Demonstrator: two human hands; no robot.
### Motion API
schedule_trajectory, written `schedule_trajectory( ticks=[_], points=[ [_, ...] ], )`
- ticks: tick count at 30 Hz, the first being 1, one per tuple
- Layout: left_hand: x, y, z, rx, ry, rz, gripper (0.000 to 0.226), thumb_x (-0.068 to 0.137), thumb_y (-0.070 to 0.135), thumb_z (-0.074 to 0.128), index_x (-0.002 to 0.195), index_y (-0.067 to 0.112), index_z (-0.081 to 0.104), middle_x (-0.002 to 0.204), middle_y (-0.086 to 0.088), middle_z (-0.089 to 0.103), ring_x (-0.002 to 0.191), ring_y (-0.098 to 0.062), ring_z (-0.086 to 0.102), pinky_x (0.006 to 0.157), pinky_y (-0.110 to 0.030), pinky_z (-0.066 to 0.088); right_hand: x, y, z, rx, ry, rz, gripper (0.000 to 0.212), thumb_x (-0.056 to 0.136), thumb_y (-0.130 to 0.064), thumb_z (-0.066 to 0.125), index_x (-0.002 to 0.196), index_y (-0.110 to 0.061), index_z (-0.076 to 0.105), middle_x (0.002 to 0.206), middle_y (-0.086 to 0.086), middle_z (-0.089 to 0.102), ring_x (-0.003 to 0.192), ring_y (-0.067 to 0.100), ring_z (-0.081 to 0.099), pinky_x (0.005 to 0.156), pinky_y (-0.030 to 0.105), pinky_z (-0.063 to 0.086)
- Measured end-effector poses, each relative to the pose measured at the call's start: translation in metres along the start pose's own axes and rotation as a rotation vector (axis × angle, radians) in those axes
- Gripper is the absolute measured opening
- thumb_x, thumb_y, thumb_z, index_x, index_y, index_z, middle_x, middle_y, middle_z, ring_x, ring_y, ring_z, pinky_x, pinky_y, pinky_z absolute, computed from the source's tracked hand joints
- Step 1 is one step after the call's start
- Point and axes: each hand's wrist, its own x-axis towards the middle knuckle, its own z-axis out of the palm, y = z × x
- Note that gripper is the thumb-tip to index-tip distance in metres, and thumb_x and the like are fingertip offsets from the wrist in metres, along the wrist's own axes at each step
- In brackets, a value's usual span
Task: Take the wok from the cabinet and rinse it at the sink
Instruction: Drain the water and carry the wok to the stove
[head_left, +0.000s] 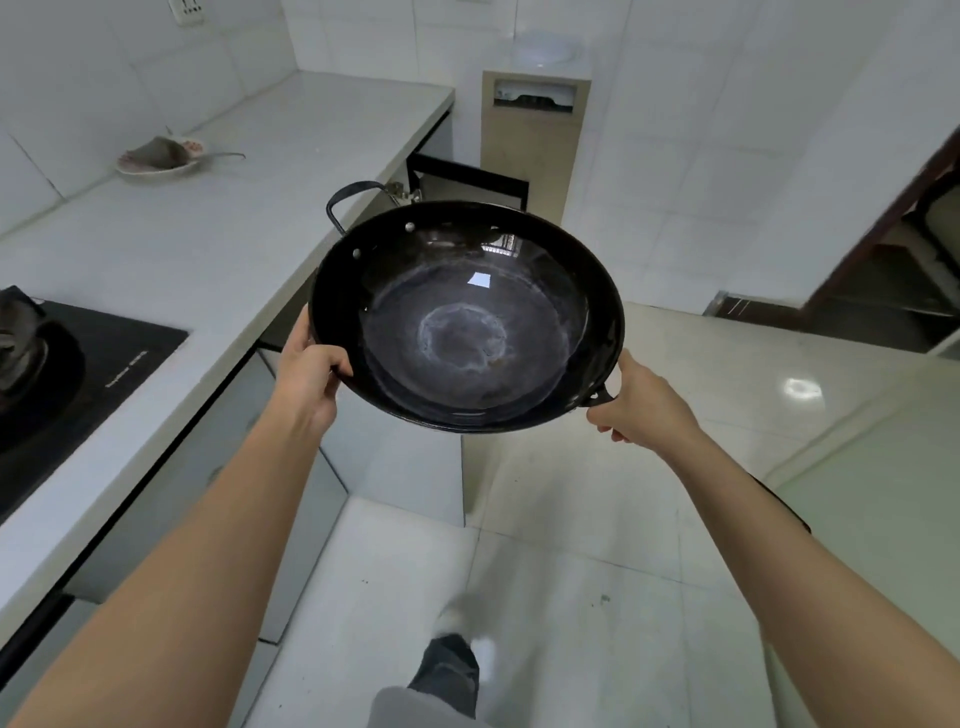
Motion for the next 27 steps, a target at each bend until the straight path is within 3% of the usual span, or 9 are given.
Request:
schedule_trajectory(
  ticks=[3, 14, 21, 27],
  points=[
    [0.030, -0.004, 0.023, -0.001, -0.028, -0.015, 0.095, 0.052, -0.021, 0.032, 0.130, 0.028, 0.054, 0.082, 0.000, 0.054, 0.059, -0.012, 0.044, 0.041, -0.018, 0.038, 0.029, 0.005, -0.008, 0.007, 0.015, 0.031, 0.062, 0.077, -0.014, 0.061, 0.132, -0.022, 0.033, 0.074, 0.000, 0.067, 0.053, 0.012, 0.061, 0.051, 0.024, 0.046],
    [0.189, -0.008, 0.115, -0.048, -0.151, -0.038, 0.096, 0.052, -0.019, 0.033, 0.131, 0.031, 0.053, 0.112, -0.006, 0.055, 0.074, -0.013, 0.050, 0.044, -0.017, 0.040, 0.172, 0.001, -0.050, 0.020, 0.105, 0.092, 0.066, 0.075, -0.014, 0.061, 0.133, -0.025, 0.030, 0.071, -0.003, 0.065, 0.056, 0.015, 0.064, 0.053, 0.025, 0.049],
    [0.260, -0.002, 0.173, -0.035, -0.154, -0.049, 0.101, 0.039, -0.012, 0.037, 0.131, 0.028, 0.054, 0.096, 0.000, 0.056, 0.071, -0.012, 0.050, 0.041, -0.017, 0.040, 0.249, 0.002, -0.079, -0.005, 0.133, 0.114, 0.062, 0.073, -0.012, 0.060, 0.128, -0.023, 0.033, 0.072, -0.001, 0.066, 0.057, 0.017, 0.064, 0.058, 0.028, 0.050],
    [0.311, -0.010, 0.221, -0.010, -0.111, -0.061, 0.093, 0.050, -0.019, 0.032, 0.128, 0.027, 0.055, 0.086, 0.001, 0.053, 0.063, -0.011, 0.046, 0.039, -0.016, 0.039, 0.324, 0.013, -0.107, -0.001, 0.096, 0.097, 0.062, 0.074, -0.012, 0.059, 0.128, -0.024, 0.032, 0.071, -0.003, 0.065, 0.052, 0.013, 0.061, 0.047, 0.021, 0.041]
  ],
)
